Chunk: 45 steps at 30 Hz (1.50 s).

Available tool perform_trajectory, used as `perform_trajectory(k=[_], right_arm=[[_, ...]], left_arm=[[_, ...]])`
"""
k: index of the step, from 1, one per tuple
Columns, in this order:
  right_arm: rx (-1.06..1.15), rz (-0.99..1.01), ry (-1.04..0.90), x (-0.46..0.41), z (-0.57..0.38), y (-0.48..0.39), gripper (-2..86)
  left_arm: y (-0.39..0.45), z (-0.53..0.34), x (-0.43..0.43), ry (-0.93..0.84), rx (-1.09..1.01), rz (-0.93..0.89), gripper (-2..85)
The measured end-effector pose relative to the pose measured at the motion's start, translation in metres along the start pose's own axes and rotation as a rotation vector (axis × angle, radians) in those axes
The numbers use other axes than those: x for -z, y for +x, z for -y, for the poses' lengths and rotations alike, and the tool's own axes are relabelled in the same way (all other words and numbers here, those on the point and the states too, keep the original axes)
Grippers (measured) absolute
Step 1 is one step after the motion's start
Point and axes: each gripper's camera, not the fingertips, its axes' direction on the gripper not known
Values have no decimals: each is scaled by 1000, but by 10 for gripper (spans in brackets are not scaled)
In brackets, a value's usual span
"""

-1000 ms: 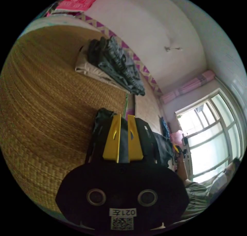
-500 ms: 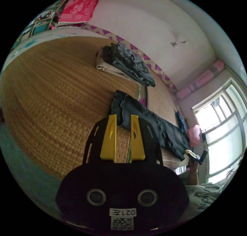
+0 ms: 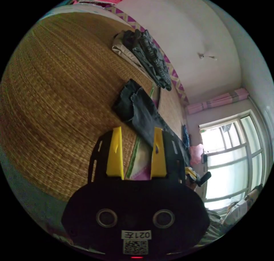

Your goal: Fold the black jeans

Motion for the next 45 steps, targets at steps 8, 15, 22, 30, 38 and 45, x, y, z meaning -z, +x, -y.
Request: perform_trajectory(k=[8,15,22,30,38,45], right_arm=[[-76,76,55,0,-41,8,74],[-165,63,89,17,-82,23,73],[-304,5,163,54,-136,51,70],[-458,-31,282,105,-203,66,65],[-548,-23,332,123,-245,76,64],[-581,-19,353,128,-252,92,61]], left_arm=[[11,-33,-84,68,80,19,94],[15,-88,-137,160,137,-145,-4],[140,-178,-179,310,-179,-72,-9],[368,-351,-342,188,-839,96,-9],[409,-522,-612,-217,-1042,331,-9],[449,-583,-638,-70,-1069,248,-9]])
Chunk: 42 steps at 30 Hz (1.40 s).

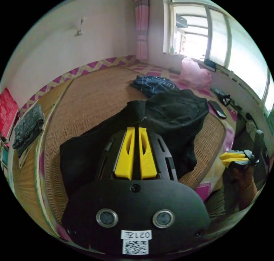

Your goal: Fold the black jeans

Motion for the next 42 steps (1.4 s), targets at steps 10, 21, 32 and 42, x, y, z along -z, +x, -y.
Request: perform_trajectory(k=[10,21,32,42], right_arm=[[-59,-85,90,-7,51,22,81],[-723,-109,334,-26,147,169,163],[-694,-154,411,-91,205,138,49],[497,-553,212,-313,239,-297,50]], left_arm=[[77,-22,-92,-178,-132,37,21],[73,-52,-71,73,-212,-108,59],[-32,-105,8,80,-37,-163,-8],[-175,-184,90,74,228,-141,-10]])
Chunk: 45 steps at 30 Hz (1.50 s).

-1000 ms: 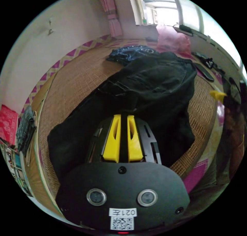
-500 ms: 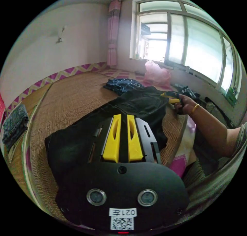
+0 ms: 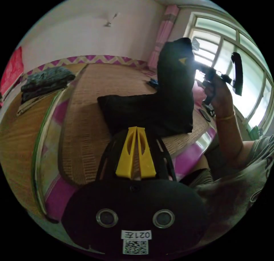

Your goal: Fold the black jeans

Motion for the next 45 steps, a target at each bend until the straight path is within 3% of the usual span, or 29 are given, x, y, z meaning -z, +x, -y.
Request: perform_trajectory(k=[3,5,7,12,19,21,24,26,28,31,33,35,39,43,45], right_arm=[[255,24,-41,-46,-21,-146,50],[456,34,-184,-108,-67,-242,49],[536,16,-260,-143,-103,-280,48],[583,-136,-159,-126,-113,-297,47],[853,-279,-159,-154,-161,-331,53],[808,-243,-168,-149,-151,-321,61],[561,55,-219,-119,-105,-253,89],[252,311,-218,-97,-66,-156,108],[42,316,-211,-95,-47,-74,121],[-181,259,-302,-130,-31,47,149],[-296,344,-422,-173,-33,107,164],[-463,566,-533,-227,-47,169,172],[-559,709,-646,-277,-61,205,171],[-574,814,-697,-306,-60,213,134],[-607,854,-715,-318,-63,215,110]], left_arm=[[-46,-8,35,32,86,14,-10],[-80,-13,58,37,139,23,-10],[-104,-15,74,32,167,25,-10],[-154,-6,105,29,199,27,-9],[-202,59,131,86,135,-38,5],[-215,82,138,113,124,-40,36],[-247,119,149,142,143,-88,79],[-286,146,154,140,211,-196,112],[-319,163,151,111,268,-317,152],[-369,185,141,25,400,-415,193],[-392,193,138,-21,473,-417,208],[-412,207,138,-77,502,-413,214],[-429,234,134,-188,497,-428,192],[-452,262,135,-296,514,-384,112],[-460,268,138,-271,494,-376,89]])
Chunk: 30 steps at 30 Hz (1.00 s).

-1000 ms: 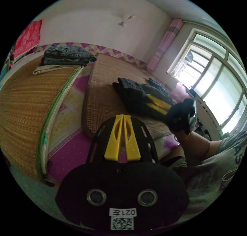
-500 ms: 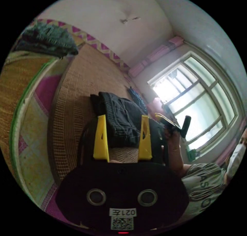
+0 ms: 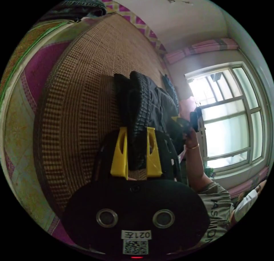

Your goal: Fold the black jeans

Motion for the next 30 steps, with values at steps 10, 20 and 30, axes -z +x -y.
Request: perform_trajectory(k=[10,20,30], right_arm=[[238,-24,43,37,21,-98,59],[551,14,55,-97,235,-329,60],[556,-292,28,-286,333,-371,113]], left_arm=[[13,31,114,181,-38,-171,57],[15,154,353,485,-82,131,60],[-54,180,418,691,200,391,-4]])
